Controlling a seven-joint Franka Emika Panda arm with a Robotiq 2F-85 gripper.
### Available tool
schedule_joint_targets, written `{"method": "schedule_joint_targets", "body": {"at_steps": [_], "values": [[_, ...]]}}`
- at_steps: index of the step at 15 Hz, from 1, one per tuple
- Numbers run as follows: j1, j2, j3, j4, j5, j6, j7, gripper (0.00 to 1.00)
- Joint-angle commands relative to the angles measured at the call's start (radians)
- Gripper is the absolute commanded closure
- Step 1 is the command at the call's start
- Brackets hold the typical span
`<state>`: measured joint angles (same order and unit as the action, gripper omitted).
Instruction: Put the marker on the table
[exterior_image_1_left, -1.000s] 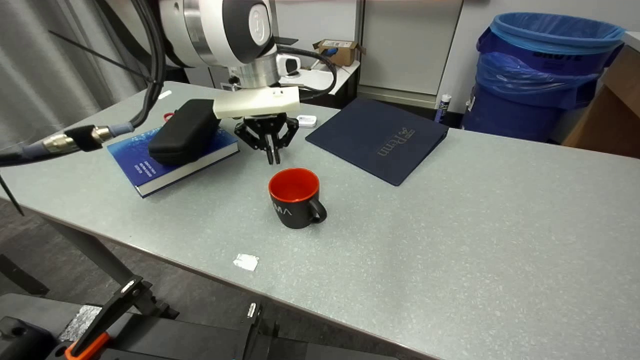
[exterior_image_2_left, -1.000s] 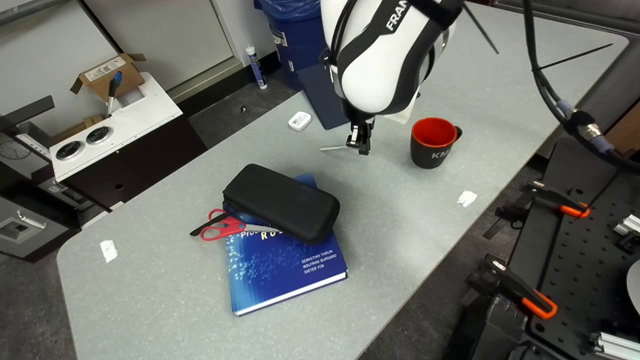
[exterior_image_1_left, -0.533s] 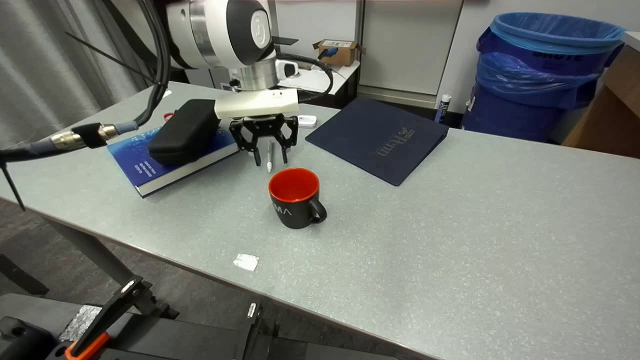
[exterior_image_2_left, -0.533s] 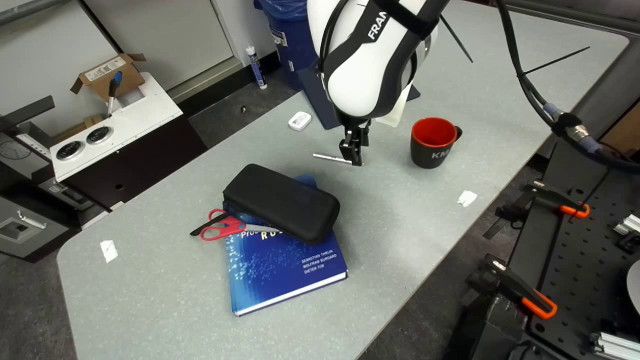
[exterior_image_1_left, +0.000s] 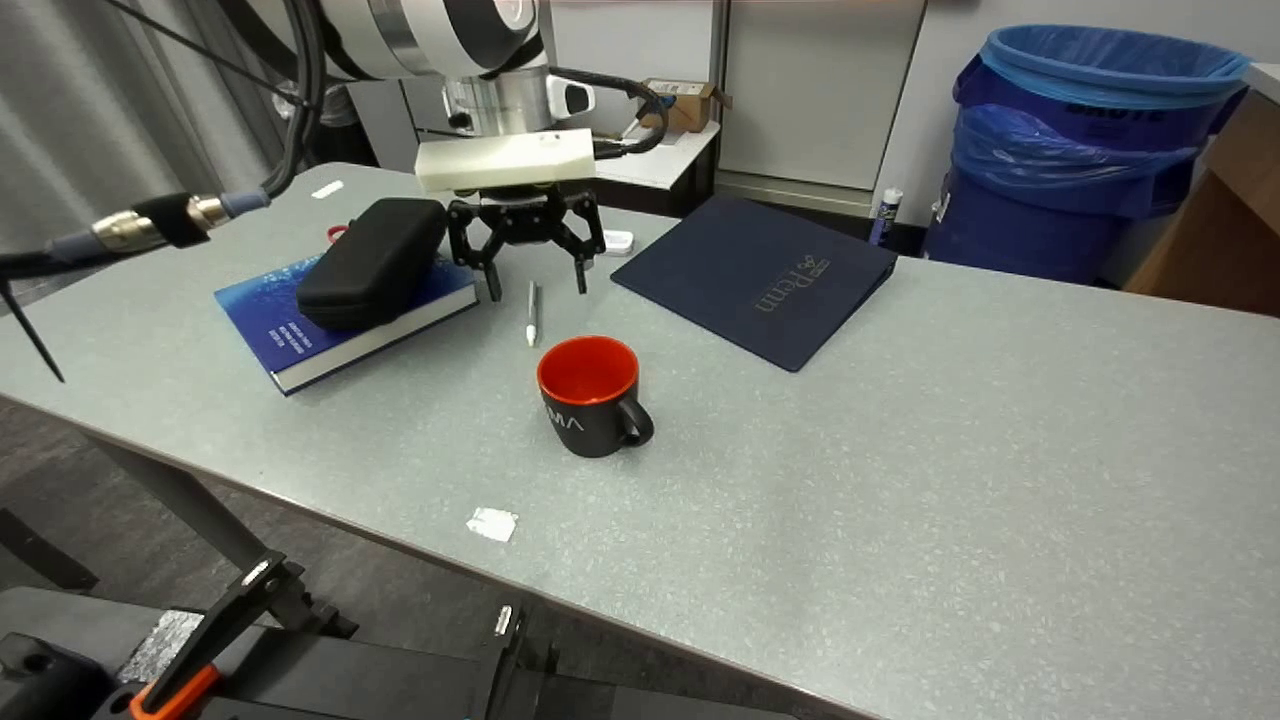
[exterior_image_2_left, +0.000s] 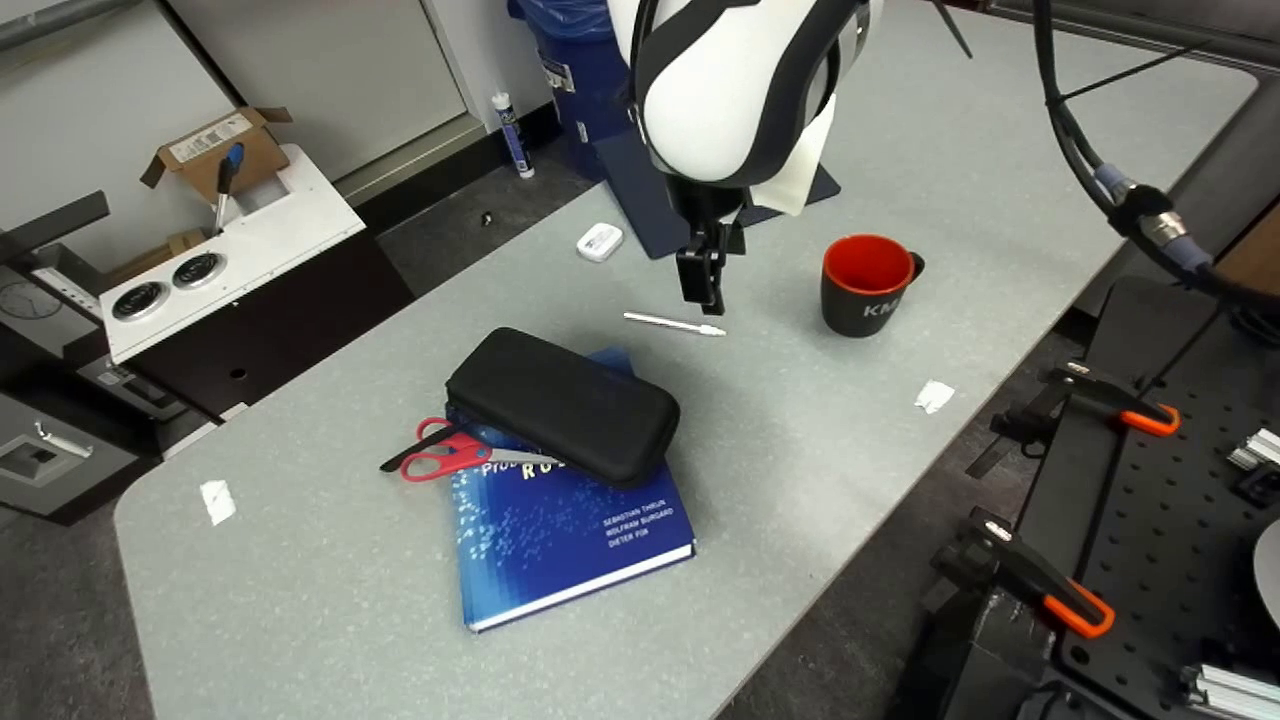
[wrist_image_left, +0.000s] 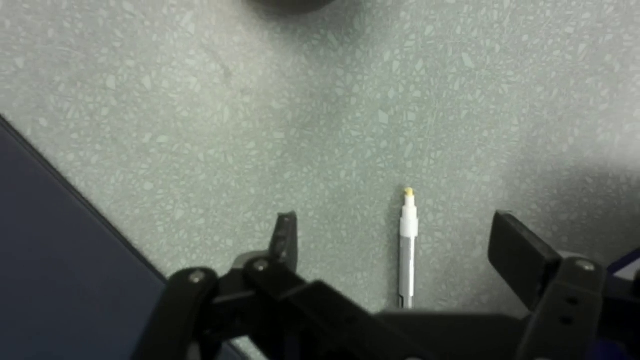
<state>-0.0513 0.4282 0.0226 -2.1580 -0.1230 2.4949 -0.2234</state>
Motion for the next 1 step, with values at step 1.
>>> {"method": "schedule_joint_targets", "body": {"at_steps": [1], "values": [[0.004, 0.0, -0.003, 0.001, 0.003, -0.003, -0.002, 0.0]]}}
